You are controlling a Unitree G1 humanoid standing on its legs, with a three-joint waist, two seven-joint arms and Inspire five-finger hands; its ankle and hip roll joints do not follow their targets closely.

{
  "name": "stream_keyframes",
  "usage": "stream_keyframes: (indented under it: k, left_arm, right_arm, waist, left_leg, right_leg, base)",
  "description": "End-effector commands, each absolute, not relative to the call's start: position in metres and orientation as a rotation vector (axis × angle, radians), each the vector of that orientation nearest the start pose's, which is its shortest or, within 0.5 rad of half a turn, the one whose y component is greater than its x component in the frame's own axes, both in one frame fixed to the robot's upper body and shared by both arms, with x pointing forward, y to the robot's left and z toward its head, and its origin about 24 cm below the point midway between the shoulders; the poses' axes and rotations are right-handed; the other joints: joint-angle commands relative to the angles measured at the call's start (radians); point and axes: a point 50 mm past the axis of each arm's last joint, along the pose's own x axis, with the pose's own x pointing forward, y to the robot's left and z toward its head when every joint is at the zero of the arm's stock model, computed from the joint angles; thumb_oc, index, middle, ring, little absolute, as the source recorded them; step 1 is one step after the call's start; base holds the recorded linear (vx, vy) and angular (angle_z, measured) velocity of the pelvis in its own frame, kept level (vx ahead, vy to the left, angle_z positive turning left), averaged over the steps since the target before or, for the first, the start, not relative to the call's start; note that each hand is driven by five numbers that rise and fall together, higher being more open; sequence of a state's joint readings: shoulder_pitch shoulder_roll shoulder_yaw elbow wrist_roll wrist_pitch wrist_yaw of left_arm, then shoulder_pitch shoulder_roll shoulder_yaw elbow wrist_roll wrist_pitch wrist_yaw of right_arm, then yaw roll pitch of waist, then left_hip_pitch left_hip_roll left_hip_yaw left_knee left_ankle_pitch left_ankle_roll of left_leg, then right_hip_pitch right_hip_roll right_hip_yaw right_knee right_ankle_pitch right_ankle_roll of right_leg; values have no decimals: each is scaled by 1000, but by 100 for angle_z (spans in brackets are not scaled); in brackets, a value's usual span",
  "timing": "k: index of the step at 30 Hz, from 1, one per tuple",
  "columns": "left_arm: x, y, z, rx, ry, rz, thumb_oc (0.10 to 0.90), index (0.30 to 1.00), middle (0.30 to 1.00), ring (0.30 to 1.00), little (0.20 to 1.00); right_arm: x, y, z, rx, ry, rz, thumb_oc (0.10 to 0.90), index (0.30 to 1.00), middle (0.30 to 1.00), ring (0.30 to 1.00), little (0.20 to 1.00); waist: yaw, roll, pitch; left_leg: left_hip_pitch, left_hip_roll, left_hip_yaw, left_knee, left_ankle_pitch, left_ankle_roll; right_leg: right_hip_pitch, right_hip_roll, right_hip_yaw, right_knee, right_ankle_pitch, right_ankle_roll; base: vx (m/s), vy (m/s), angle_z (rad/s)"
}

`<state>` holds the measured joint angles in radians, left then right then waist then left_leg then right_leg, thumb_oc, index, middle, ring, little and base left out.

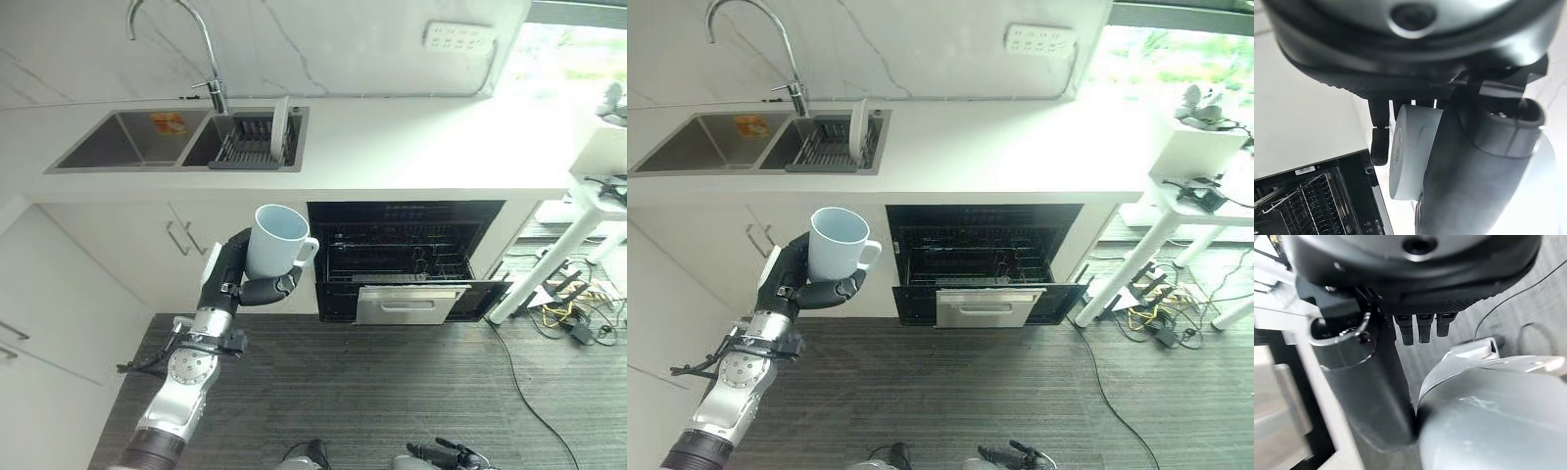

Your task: Place the dishes in the dishwasher.

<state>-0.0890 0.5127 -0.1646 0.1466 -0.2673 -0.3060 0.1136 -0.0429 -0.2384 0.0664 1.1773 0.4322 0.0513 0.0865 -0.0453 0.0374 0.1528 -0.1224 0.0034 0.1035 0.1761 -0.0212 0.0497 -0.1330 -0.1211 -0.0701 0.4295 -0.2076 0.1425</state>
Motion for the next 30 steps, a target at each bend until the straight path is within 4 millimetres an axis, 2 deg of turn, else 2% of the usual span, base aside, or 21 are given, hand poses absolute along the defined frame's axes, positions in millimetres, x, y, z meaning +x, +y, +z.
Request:
stream_keyframes:
  k: [1,3,5,6,8,9,11,13,15,17,18,19,21,22,24,27,30]
  left_arm:
    - [271,223,138,214,-528,25,400,300,300,300,300]
    - [269,225,137,218,-527,31,400,300,300,300,300]
    - [265,228,135,218,-525,44,400,300,300,300,300]
    - [260,232,130,195,-515,74,400,300,300,300,300]
    - [257,232,129,163,-515,88,400,300,300,300,300]
    - [255,231,129,147,-525,93,400,300,300,300,300]
    - [255,227,130,151,-526,77,400,300,300,300,300]
    - [257,224,129,149,-527,63,400,300,300,300,300]
    - [262,216,133,161,-544,29,400,300,300,300,300]
    - [266,212,134,165,-537,26,400,300,300,300,300]
    - [267,211,134,163,-530,27,400,300,300,300,300]
    - [268,211,133,160,-521,31,400,300,300,300,300]
    - [268,214,131,155,-507,35,400,300,300,300,300]
    - [267,214,130,151,-503,28,400,300,300,300,300]
    - [269,211,128,138,-504,8,400,300,300,300,300]
    - [270,211,126,131,-502,7,400,300,300,300,300]
    - [269,211,124,123,-486,-2,400,300,300,300,300]
  right_arm:
    - [103,-237,-157,126,1167,-203,800,900,900,900,900]
    - [102,-236,-157,127,1169,-193,800,900,900,900,900]
    - [100,-237,-157,127,1162,-170,800,900,900,900,900]
    - [100,-239,-156,112,1167,-149,800,900,900,900,900]
    - [100,-240,-156,99,1165,-129,800,900,900,900,900]
    - [101,-242,-155,74,1158,-107,800,900,900,900,900]
    - [102,-244,-154,39,1165,-93,800,900,900,900,900]
    - [101,-245,-154,45,1172,-108,800,900,900,900,900]
    - [96,-251,-153,71,1186,-136,800,900,900,900,900]
    - [95,-255,-152,45,1200,-119,800,900,900,900,900]
    - [95,-257,-152,39,1205,-122,800,900,900,900,900]
    - [95,-258,-152,42,1209,-131,800,900,900,900,900]
    - [97,-258,-152,52,1212,-146,800,900,900,900,900]
    - [97,-259,-152,59,1209,-156,800,900,900,900,900]
    - [98,-259,-152,71,1203,-181,800,900,900,900,900]
    - [100,-258,-152,64,1215,-189,800,900,900,900,900]
    - [102,-256,-152,76,1218,-215,800,900,900,900,900]
  waist:
    - [25,-23,22]
    - [29,-31,24]
    - [31,-33,24]
    - [43,-39,18]
    - [41,-39,12]
    - [38,-39,7]
    - [37,-48,5]
    - [38,-55,4]
    - [39,-72,6]
    - [41,-78,11]
    - [42,-73,12]
    - [45,-62,12]
    - [49,-23,12]
    - [49,-5,13]
    - [49,11,16]
    - [70,12,6]
    - [81,8,-6]
  left_leg:
    - [82,-54,-89,124,-283,8]
    - [95,-44,-96,124,-298,1]
    - [107,-18,-98,124,-302,-18]
    - [110,17,-77,124,-291,-46]
    - [110,54,-63,124,-281,-63]
    - [107,89,-49,124,-264,-78]
    - [96,118,-38,124,-226,-86]
    - [92,120,-29,124,-210,-84]
    - [82,129,20,124,-129,-86]
    - [74,117,45,126,-98,-89]
    - [64,106,40,124,-100,-89]
    - [50,89,18,124,-126,-87]
    - [5,76,-37,124,-165,-93]
    - [-24,84,-42,124,-157,-108]
    - [-89,108,-5,124,-104,-136]
    - [-113,90,-23,124,-104,-121]
    - [-78,69,-24,124,-140,-95]
  right_leg:
    - [-47,-77,16,-130,176,44]
    - [-74,-98,48,-130,193,60]
    - [-73,-98,56,-130,173,73]
    - [-52,-95,7,-130,138,64]
    - [-39,-80,-13,-130,113,47]
    - [-25,-65,-34,-130,89,26]
    - [3,-40,-46,-130,63,-1]
    - [15,-32,-48,-130,54,-11]
    - [35,-30,-71,-130,35,-39]
    - [48,-34,-90,-130,22,-52]
    - [52,-30,-95,-130,17,-56]
    - [52,-20,-95,-130,13,-55]
    - [58,16,-100,-130,1,-54]
    - [65,30,-110,-130,-6,-55]
    - [97,38,-134,-130,-29,-57]
    - [112,22,-127,-130,-46,-51]
    - [112,-13,-141,-130,-38,-38]
  base:
    - [100,-513,-19]
    - [120,-448,-14]
    - [164,-503,4]
    - [143,-441,2]
    - [130,-401,1]
    - [130,-355,1]
    - [144,-344,10]
    - [114,-280,21]
    - [154,-358,8]
    - [134,-169,28]
    - [106,-32,45]
    - [114,64,42]
    - [143,148,39]
    - [156,162,27]
    - [188,182,30]
    - [200,217,23]
    - [185,292,-35]
